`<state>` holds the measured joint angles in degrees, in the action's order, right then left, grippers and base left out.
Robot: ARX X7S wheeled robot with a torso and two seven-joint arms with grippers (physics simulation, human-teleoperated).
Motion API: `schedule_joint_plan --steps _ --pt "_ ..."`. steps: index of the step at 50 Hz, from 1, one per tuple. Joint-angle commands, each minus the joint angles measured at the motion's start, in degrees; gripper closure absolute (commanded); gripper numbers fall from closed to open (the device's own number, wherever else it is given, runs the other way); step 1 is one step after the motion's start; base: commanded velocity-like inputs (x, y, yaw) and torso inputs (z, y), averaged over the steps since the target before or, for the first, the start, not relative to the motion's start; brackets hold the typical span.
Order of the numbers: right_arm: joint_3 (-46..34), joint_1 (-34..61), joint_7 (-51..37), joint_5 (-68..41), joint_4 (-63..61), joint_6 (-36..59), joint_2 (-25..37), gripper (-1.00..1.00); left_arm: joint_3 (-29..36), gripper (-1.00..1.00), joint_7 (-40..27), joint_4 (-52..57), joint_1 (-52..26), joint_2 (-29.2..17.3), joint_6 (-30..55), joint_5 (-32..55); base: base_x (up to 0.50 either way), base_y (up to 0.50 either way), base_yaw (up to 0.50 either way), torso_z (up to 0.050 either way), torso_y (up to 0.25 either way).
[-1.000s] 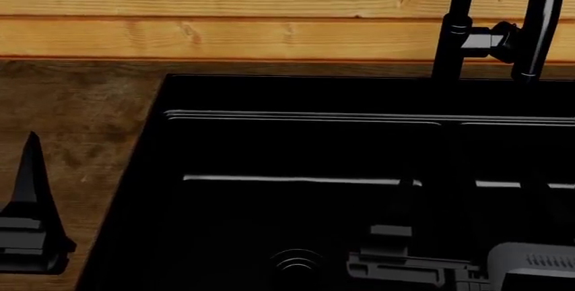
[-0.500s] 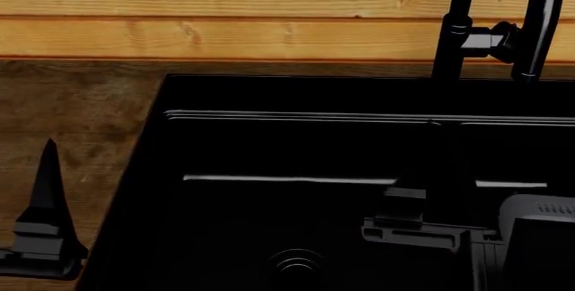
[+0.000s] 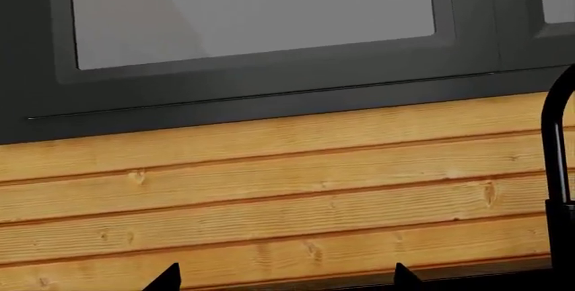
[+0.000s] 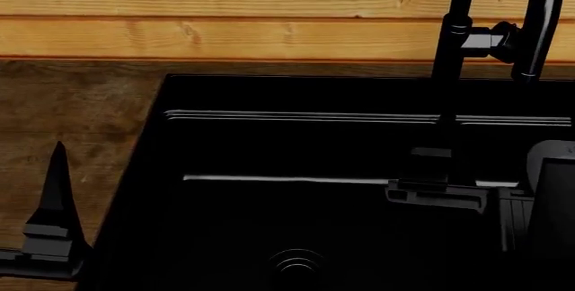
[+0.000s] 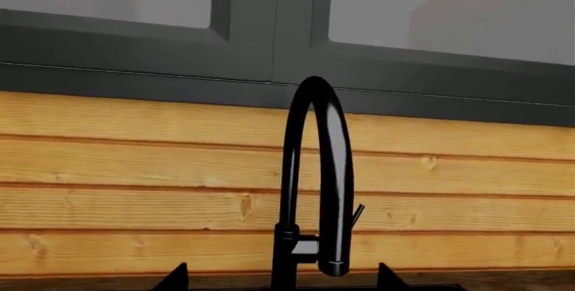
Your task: Turn the sink spout to the left.
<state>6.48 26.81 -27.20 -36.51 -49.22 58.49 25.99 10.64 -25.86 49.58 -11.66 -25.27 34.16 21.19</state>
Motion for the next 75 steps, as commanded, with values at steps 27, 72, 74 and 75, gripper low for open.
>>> schedule_joint_plan --steps 27,72,74,75 --pt "-2.04 6.77 0.48 1.17 9.09 -2.34 -0.47 -1.0 1.49 -1.0 -0.19 -0.72 0.17 -0.76 -0.86 -0.59 0.0 0.0 0.0 0.0 0.0" --pt "-8.31 12.65 3.7 9.3 28.42 -11.07 1.01 -1.0 3.92 -1.0 -1.18 0.19 -1.44 -1.53 1.65 -0.95 0.0 0.0 0.0 0.0 0.0" --pt "-8.44 13.07 3.79 9.44 29.0 -11.27 0.98 -1.0 4.02 -1.0 -1.11 -0.01 -1.31 -1.63 1.3 -1.12 0.0 0.0 0.0 0.0 0.0" --pt "-8.51 13.19 3.98 9.55 29.66 -11.8 0.82 -1.0 3.99 -1.0 -1.23 0.22 -1.4 -1.62 1.62 -0.99 0.0 0.0 0.0 0.0 0.0"
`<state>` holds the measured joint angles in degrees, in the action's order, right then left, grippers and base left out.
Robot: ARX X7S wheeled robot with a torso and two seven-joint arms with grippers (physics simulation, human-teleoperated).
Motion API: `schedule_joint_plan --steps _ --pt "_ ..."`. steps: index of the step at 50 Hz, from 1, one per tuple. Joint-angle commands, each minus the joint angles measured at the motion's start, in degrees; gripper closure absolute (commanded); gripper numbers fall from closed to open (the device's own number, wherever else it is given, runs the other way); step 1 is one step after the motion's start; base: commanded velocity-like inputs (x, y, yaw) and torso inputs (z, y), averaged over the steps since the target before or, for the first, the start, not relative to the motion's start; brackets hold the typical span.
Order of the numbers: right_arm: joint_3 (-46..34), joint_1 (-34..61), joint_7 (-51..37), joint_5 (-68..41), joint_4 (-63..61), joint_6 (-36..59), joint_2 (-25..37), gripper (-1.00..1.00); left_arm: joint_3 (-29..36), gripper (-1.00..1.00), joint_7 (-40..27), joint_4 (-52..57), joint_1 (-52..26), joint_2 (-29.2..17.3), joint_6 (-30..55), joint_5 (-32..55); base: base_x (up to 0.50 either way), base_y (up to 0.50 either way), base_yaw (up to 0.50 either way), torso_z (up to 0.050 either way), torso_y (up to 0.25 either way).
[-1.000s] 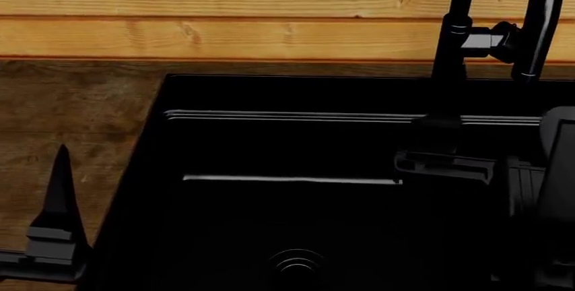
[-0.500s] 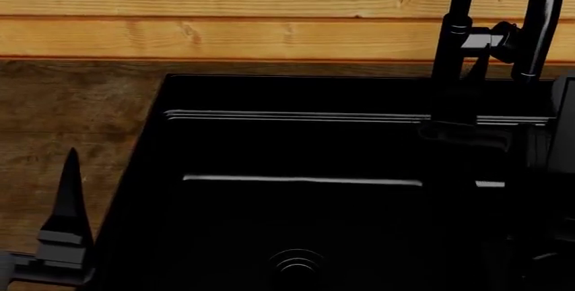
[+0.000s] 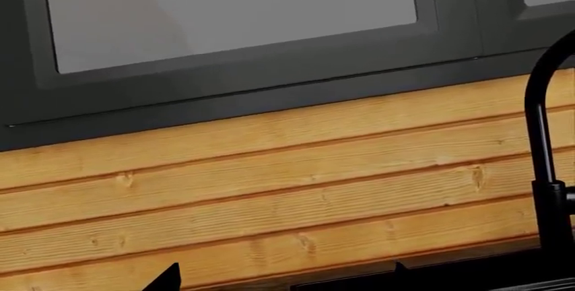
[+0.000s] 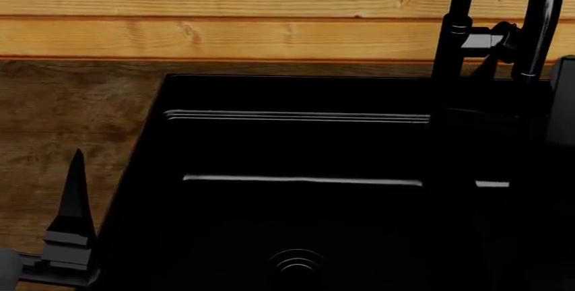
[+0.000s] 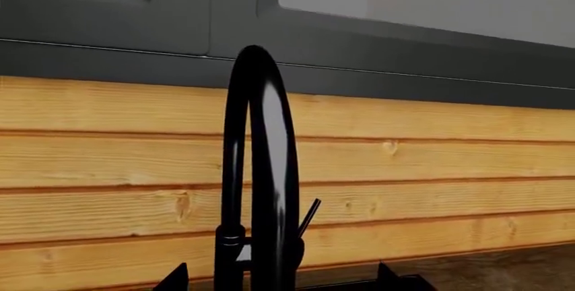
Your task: Turn the sink spout to the left.
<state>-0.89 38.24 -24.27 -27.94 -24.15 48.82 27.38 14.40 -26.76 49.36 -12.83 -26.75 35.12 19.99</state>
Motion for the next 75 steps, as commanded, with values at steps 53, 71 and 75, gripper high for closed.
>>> schedule_joint_plan --steps 53,71,75 --pt "-6.64 11.76 4.47 5.01 20.61 -7.18 -1.8 -1.0 1.87 -1.0 -1.07 0.51 -0.69 -1.06 1.2 -0.05 0.0 0.0 0.0 0.0 0.0" --pt "-8.93 15.98 6.05 4.75 22.04 -6.64 -3.08 -1.0 2.34 -1.0 -1.21 0.3 -0.66 -1.39 0.8 -0.24 0.0 0.0 0.0 0.0 0.0" --pt "-9.43 16.4 6.25 4.51 21.43 -6.33 -3.45 -1.0 2.34 -1.0 -1.18 0.09 -0.46 -1.47 0.43 -0.27 0.0 0.0 0.0 0.0 0.0"
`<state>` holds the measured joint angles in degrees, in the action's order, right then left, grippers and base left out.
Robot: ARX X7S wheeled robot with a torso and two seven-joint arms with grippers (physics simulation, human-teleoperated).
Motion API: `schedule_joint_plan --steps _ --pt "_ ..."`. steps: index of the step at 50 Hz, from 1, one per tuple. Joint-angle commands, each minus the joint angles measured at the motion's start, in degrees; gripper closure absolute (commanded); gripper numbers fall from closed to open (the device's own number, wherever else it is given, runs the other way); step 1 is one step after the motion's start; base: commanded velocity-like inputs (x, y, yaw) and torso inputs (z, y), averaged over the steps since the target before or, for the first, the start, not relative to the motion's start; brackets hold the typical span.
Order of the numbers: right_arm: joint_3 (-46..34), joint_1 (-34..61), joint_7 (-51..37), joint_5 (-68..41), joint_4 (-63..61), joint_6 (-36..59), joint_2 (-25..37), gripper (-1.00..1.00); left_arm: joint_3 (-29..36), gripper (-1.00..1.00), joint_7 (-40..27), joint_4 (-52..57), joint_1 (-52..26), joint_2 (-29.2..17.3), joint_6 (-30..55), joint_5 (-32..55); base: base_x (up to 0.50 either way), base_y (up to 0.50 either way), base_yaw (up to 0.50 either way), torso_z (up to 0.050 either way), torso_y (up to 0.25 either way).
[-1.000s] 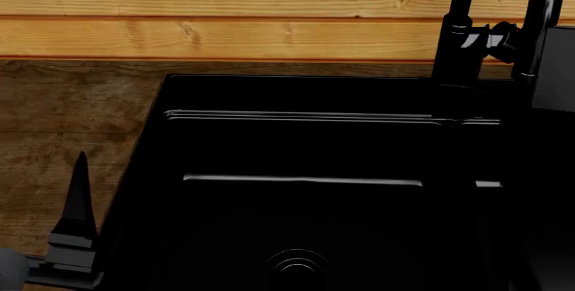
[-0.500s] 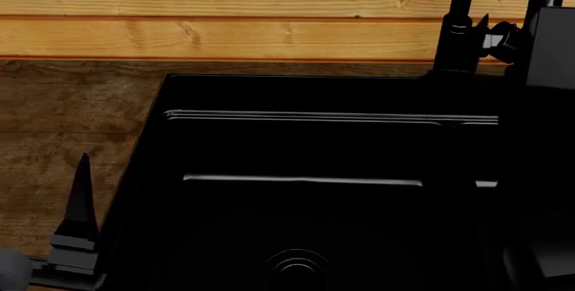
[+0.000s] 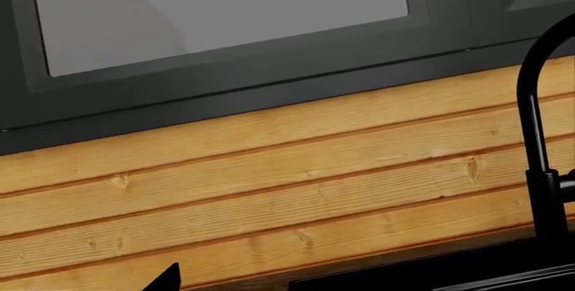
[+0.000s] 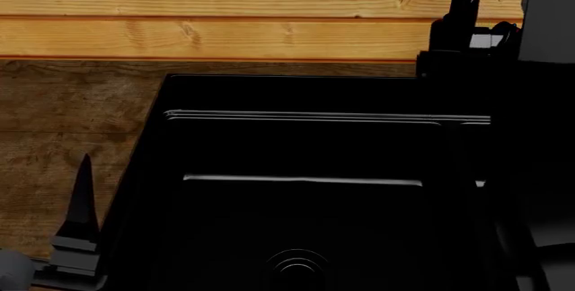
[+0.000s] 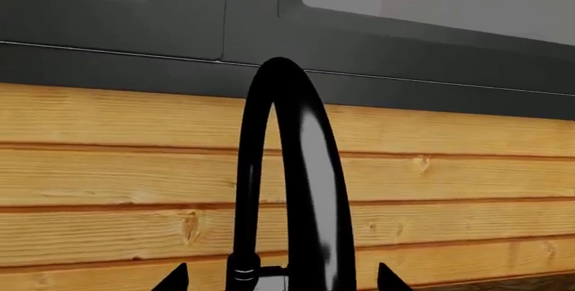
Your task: Turn the sink spout to the left.
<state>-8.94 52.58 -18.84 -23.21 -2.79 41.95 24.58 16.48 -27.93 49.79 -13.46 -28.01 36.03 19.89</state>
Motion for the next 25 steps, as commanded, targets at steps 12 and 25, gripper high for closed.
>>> schedule_joint_plan --steps 12,25 --pt "-2.88 3.13 1.54 -0.66 -0.52 0.96 -1.65 -1.0 0.2 -1.0 -0.17 -0.16 0.04 -0.31 -0.38 0.21 0.0 0.0 0.0 0.0 0.0" --pt "-4.75 2.98 2.15 -0.38 0.08 0.42 -2.54 -1.0 0.19 -1.0 -0.3 -0.32 0.12 -0.42 -0.66 0.41 0.0 0.0 0.0 0.0 0.0"
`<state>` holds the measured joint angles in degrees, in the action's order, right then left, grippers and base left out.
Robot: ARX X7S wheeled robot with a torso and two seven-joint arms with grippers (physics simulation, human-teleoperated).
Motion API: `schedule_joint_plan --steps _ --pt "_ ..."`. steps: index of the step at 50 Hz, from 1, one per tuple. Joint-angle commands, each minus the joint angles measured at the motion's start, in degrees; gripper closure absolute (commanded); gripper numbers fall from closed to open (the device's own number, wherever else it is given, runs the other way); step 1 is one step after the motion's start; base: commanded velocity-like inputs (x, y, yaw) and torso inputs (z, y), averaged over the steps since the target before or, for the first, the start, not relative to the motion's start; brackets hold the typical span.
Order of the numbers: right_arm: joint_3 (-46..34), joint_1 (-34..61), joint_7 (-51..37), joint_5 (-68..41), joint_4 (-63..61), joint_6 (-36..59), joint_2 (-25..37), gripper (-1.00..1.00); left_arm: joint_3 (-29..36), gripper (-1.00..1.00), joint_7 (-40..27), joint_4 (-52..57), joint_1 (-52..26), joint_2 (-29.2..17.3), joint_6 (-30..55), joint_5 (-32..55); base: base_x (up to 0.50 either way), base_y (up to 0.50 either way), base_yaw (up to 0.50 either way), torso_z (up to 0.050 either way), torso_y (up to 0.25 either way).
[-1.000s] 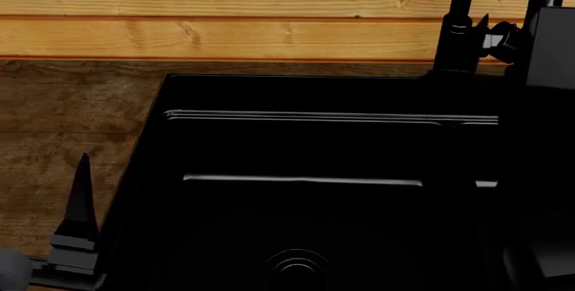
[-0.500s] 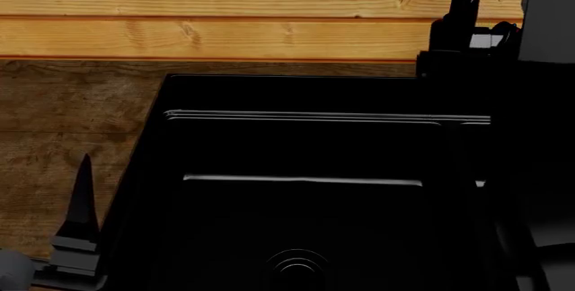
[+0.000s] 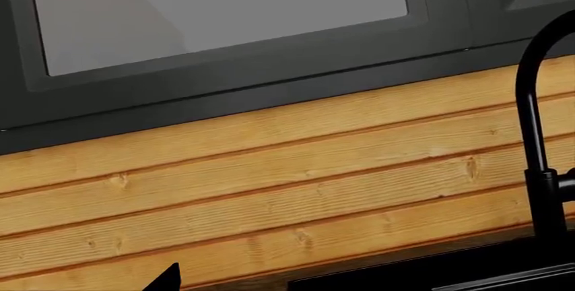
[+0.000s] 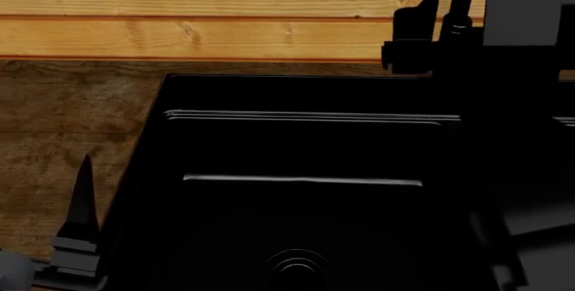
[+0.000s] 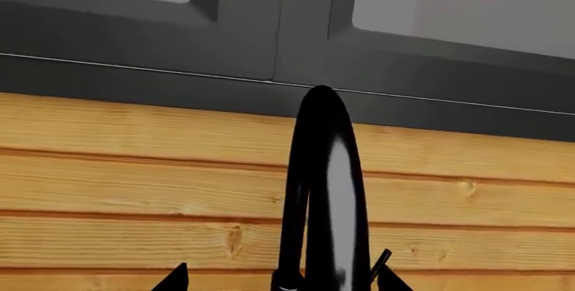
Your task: Turn the sink spout to the left.
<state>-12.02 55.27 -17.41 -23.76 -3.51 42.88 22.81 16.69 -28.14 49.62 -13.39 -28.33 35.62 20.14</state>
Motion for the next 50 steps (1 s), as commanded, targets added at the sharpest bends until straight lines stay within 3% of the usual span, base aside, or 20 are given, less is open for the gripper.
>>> schedule_joint_plan --steps 1,50 --pt "-1.67 0.43 0.79 0.1 0.92 -0.52 -0.85 -1.0 -0.08 -1.0 -0.04 -0.33 0.18 -0.11 -0.56 0.13 0.0 0.0 0.0 0.0 0.0" --pt "-6.28 7.31 5.19 0.77 15.47 -6.42 -7.38 -1.0 0.45 -1.0 -0.85 0.27 -0.22 -0.66 -0.04 0.8 0.0 0.0 0.0 0.0 0.0"
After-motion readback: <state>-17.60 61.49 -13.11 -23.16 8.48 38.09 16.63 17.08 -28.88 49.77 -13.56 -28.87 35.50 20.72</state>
